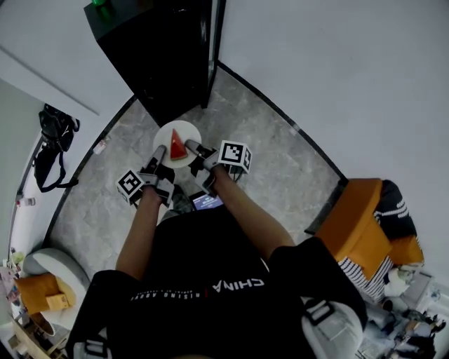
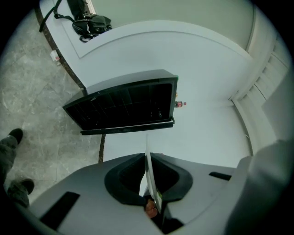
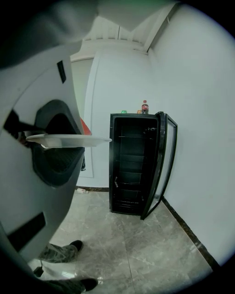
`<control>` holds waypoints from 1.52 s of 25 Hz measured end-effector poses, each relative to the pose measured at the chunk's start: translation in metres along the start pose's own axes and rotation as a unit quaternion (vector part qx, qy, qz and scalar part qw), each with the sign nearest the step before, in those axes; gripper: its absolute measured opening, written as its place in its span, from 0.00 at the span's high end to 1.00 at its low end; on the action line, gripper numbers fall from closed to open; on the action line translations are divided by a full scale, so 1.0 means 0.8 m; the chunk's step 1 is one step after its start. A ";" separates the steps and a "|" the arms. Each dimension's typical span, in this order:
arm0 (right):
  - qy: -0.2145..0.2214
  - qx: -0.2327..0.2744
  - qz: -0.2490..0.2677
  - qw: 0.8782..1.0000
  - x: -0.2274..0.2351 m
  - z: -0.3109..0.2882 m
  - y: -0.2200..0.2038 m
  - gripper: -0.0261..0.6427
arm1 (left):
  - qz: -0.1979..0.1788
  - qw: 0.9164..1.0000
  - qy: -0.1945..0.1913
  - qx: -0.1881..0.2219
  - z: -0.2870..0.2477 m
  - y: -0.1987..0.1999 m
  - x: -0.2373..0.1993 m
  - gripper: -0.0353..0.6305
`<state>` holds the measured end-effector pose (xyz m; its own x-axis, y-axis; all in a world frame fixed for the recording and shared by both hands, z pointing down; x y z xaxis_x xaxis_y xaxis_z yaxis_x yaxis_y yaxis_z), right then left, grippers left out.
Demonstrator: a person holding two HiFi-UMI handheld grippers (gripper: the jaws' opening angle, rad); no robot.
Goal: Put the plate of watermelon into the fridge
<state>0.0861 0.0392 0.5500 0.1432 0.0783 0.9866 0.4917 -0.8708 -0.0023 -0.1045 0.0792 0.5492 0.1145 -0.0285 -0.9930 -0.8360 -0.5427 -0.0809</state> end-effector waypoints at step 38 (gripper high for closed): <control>-0.008 0.035 -0.020 0.999 -0.020 -0.113 0.140 0.92 | 0.001 0.999 0.006 -0.039 -0.147 0.135 0.000 0.90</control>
<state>0.0613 -0.1035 0.5483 0.1365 0.1201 0.9833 0.5563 -0.8306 0.0242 -0.1320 -0.0784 0.5506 0.1205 -0.0397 -0.9919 -0.7919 -0.6064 -0.0720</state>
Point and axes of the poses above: the fingertips, and each gripper's own axes: z backward along the fingers, x to its right, y out of its top, the point moved 8 cm from there along z, backward along the fingers, and after that the axes turned 4 degrees about -x, right-handed, at the moved point
